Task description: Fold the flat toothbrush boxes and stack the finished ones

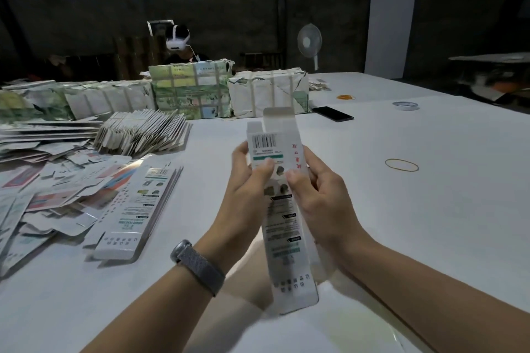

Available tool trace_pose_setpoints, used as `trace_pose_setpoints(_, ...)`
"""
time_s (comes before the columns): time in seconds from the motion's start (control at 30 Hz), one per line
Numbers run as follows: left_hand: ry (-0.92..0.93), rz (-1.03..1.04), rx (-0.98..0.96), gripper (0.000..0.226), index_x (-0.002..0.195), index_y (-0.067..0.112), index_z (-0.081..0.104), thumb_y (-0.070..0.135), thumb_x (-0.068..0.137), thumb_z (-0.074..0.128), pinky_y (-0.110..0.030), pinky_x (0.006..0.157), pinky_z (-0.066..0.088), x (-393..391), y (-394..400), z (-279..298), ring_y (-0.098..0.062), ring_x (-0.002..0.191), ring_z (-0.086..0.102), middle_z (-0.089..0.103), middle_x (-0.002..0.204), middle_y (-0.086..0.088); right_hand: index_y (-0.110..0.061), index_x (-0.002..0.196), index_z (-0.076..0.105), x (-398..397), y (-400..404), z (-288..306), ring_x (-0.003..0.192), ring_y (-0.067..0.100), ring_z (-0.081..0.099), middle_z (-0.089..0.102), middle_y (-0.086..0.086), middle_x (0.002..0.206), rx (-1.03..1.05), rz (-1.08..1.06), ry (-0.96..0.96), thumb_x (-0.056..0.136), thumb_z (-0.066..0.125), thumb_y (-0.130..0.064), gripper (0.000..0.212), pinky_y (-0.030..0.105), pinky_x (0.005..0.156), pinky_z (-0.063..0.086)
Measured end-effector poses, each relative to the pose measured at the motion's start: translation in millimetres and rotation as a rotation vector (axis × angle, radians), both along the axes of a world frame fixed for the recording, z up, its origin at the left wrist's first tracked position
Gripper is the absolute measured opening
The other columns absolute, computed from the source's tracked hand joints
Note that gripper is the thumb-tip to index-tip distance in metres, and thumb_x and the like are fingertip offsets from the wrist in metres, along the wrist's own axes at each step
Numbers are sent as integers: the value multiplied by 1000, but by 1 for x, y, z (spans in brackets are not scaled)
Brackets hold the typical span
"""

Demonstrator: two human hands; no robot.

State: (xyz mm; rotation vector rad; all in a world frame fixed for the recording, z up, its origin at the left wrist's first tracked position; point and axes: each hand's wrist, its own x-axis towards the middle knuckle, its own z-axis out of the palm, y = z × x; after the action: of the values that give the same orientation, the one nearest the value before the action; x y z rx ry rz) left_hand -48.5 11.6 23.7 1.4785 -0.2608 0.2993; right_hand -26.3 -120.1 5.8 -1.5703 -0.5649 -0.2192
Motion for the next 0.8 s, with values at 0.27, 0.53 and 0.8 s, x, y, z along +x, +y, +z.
trace_pose_setpoints(0.27,140,-186,-134,73,139,30,56,69,86,26,-50,97,56,-11,-11,-1,-25,114,70,73,123,-4,-46,122,58,-6,6,0,107,14,63,60,-13,107,32,-62,-72,93,46,-44,32,40,86,59)
trace_pose_setpoints(0.53,156,-271,-211,74,130,29,64,72,81,30,-33,74,62,-13,-17,-4,-24,102,74,77,110,-8,-52,118,60,-9,9,1,100,10,69,61,-7,114,72,35,-56,85,56,-53,33,26,75,60)
trace_pose_setpoints(0.8,140,-280,-164,80,140,27,56,73,79,32,-37,80,62,-16,-14,0,-23,105,73,77,105,-3,-39,127,59,-12,9,3,101,17,71,72,-4,111,160,147,-20,92,58,-41,35,27,77,59)
